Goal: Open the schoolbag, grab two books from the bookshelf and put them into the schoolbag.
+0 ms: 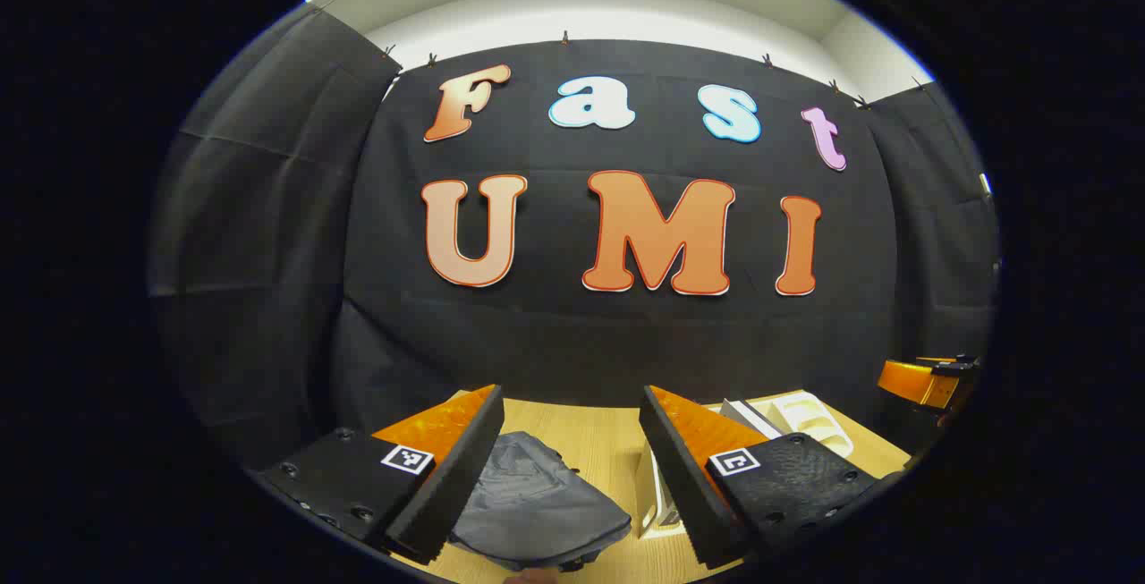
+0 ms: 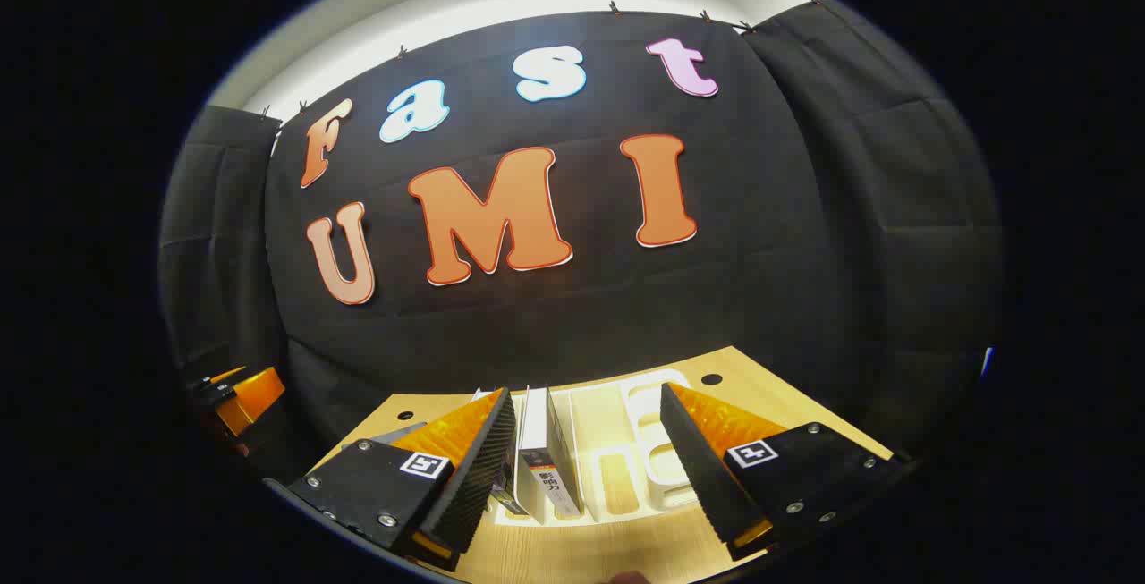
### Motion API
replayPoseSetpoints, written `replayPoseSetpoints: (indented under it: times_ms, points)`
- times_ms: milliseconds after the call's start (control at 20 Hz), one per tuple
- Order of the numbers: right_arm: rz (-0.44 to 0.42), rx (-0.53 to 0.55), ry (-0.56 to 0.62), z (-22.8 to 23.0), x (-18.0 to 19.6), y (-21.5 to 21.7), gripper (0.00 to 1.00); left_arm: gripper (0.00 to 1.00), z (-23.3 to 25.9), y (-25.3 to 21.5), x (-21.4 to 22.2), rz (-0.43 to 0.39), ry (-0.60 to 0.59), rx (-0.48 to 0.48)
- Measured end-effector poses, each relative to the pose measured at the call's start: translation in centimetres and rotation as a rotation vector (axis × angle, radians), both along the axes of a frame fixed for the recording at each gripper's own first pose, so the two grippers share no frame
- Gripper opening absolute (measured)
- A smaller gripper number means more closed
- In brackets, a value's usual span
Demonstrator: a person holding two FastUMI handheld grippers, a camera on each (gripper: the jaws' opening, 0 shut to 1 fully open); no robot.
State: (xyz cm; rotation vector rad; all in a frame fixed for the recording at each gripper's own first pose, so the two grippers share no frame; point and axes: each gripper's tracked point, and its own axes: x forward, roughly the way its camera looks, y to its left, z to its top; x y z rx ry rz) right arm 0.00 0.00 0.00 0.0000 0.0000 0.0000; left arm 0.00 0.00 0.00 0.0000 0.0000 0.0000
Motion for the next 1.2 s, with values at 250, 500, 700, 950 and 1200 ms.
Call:
replayPoseSetpoints:
  times_ms: [250,500,700,950,1200]
  points:
    - [-0.021,-0.064,-0.007,0.8,-0.2,-0.2,0.97,0.96,0.3,-1.2,0.8,-0.048,-0.002,-0.020]
    - [-0.014,-0.076,-0.003,0.7,0.9,0.6,0.97,0.96,0.0,-0.7,0.9,-0.040,0.006,0.004]
    - [-0.010,-0.074,0.001,0.5,1.1,1.2,0.97,0.96,-0.5,0.2,1.7,-0.030,0.013,-0.006]
    - [-0.012,-0.092,0.005,0.2,1.5,1.3,0.97,0.96,-0.6,1.4,2.1,-0.014,0.012,0.006]
    - [-0.028,-0.087,0.030,-0.6,1.6,0.8,0.97,0.96,-1.0,1.5,2.6,-0.020,0.022,0.096]
